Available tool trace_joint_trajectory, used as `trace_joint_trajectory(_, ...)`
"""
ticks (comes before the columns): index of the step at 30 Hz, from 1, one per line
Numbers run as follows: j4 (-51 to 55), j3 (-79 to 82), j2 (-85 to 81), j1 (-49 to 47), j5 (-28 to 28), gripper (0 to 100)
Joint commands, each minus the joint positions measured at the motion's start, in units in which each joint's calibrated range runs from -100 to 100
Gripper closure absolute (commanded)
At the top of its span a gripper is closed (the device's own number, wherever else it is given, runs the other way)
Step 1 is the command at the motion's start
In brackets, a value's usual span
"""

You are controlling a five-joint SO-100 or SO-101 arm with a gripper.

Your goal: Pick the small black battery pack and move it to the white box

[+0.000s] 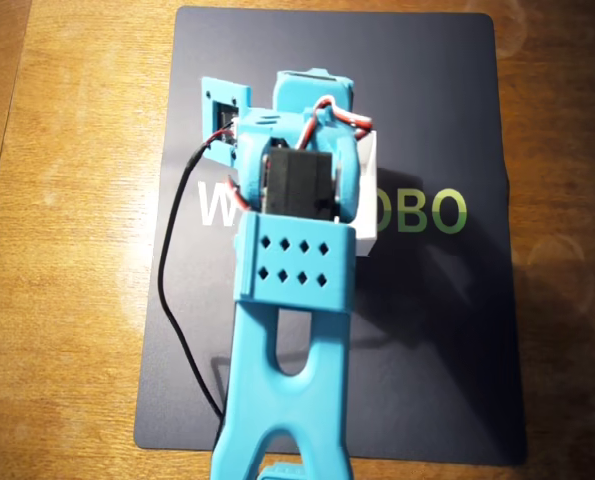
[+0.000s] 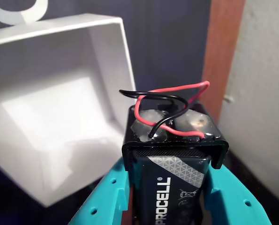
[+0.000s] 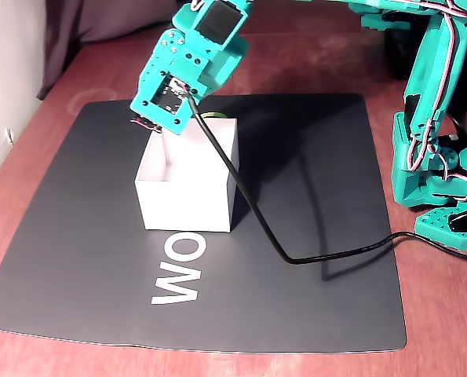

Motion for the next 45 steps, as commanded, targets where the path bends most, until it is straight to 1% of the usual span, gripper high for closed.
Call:
trace_joint_trajectory(1, 3.3, -0.26, -2.54, 0.23, -1.14, 93)
trace_joint_trajectory(6, 5.49, 0.56, -2.36, -0.12, -1.36, 93)
trace_joint_trajectory(11, 4.97, 4.46, -2.36, 0.59, -1.19, 93)
trace_joint_trajectory(18, 4.7, 3.46, 0.71, 0.59, -1.14, 93)
trace_joint_trajectory(29, -1.08, 3.28, 6.23, 0.94, -1.03, 93)
trace_joint_trajectory(32, -2.66, 3.37, 7.81, 0.94, 0.71, 93)
trace_joint_trajectory(37, -6.52, 3.37, 11.05, 2.81, 0.87, 93)
trace_joint_trajectory(45, -6.78, 3.37, 14.73, 2.81, 0.87, 93)
